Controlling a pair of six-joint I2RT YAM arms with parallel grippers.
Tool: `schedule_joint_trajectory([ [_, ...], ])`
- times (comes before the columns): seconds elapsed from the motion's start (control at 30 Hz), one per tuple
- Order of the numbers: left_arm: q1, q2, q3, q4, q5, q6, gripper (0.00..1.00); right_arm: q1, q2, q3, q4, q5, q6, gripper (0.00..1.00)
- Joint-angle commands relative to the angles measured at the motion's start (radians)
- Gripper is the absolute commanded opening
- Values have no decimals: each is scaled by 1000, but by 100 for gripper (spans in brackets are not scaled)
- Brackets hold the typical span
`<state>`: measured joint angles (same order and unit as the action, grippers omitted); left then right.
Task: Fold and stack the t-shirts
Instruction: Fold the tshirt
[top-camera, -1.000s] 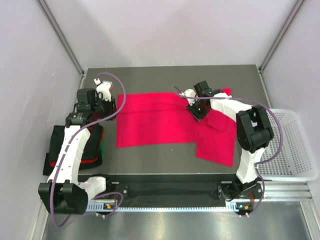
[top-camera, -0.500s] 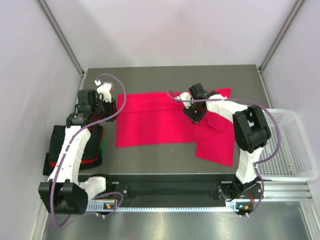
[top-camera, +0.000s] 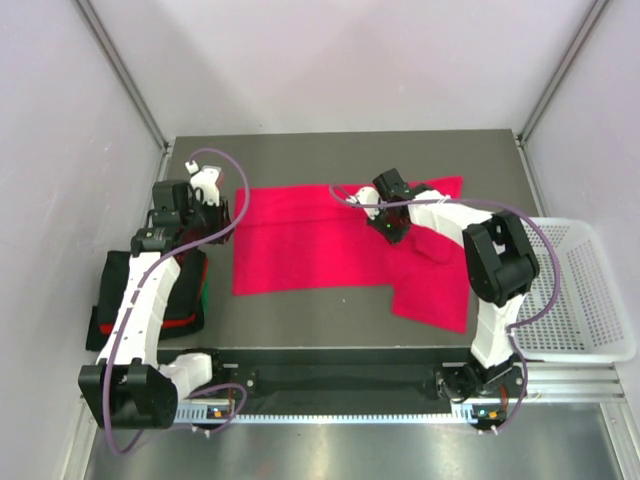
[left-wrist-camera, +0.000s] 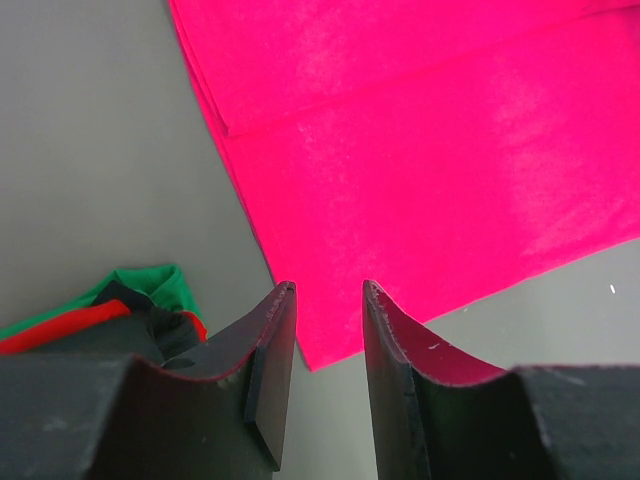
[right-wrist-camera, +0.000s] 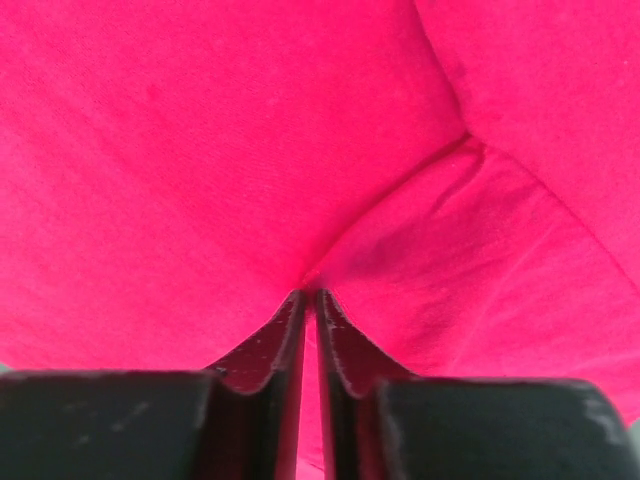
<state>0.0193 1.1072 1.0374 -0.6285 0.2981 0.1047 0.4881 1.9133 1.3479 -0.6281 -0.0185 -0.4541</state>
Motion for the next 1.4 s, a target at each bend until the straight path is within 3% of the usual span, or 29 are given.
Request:
schedule_joint_trajectory([
  [0.0, 7, -36, -10, 47, 12, 10, 38, 24, -7, -7, 18, 12, -5, 6],
  [0.17, 8, -38, -14, 52, 12, 10, 38, 50, -49, 5, -1, 5, -9, 0],
  [0.63, 13, -44, -28, 59, 10, 12, 38, 96, -60, 49, -35, -32, -4, 2],
  [0.73, 13, -44, -33, 61, 12, 13, 39, 99, -62, 39, -13, 52, -9, 15],
  [0.77, 14, -43, -31, 59, 12, 13, 39, 99, -69, 31, -6, 74, -11, 29],
  [0.87, 14, -40, -30, 61, 10, 13, 39, 99, -85, -4, 25, 129, -15, 39],
  [1.17, 14, -46, -34, 62, 18, 12, 39, 83, -59, -35, 62, 183, -18, 38],
  [1.37, 19, -56, -42, 62, 15, 13, 39, 63, -31, -18, 48, 140, -8, 37],
])
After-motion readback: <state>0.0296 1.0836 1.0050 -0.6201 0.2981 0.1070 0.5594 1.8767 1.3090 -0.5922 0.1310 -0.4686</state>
